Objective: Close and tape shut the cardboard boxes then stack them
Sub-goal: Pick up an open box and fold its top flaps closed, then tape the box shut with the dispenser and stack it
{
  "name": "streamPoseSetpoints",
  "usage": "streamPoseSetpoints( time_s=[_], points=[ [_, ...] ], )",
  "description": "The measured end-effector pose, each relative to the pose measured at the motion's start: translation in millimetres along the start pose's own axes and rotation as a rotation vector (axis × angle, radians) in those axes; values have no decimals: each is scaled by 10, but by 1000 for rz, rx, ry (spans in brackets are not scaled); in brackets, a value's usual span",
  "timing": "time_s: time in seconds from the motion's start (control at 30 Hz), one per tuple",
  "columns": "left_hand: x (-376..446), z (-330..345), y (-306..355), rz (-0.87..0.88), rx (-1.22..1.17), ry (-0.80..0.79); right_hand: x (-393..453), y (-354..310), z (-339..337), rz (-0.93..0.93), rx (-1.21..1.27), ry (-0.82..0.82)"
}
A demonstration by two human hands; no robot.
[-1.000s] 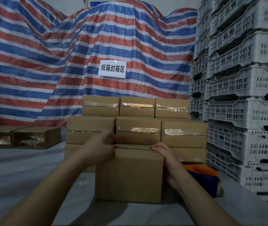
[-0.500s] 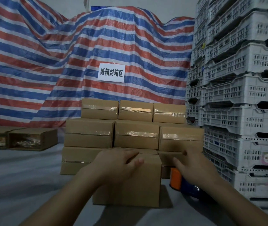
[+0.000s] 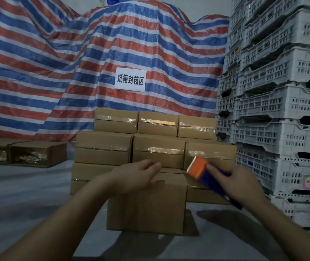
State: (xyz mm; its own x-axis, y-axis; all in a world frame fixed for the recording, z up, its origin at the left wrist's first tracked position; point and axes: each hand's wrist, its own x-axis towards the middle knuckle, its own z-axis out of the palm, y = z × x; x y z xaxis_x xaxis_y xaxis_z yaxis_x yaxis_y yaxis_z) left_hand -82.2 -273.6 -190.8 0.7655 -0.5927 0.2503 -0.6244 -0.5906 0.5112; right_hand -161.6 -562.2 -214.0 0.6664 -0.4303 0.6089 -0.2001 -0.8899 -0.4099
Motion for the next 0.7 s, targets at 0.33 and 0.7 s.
streamPoseSetpoints(
  time_s=[0.33, 0.7],
  points=[
    [24, -178, 56, -233, -735, 331, 676, -1347, -317, -31, 778, -684],
    [-94, -461, 0, -267, -1286, 166, 786, -1524, -143, -124, 685, -825]
  ],
)
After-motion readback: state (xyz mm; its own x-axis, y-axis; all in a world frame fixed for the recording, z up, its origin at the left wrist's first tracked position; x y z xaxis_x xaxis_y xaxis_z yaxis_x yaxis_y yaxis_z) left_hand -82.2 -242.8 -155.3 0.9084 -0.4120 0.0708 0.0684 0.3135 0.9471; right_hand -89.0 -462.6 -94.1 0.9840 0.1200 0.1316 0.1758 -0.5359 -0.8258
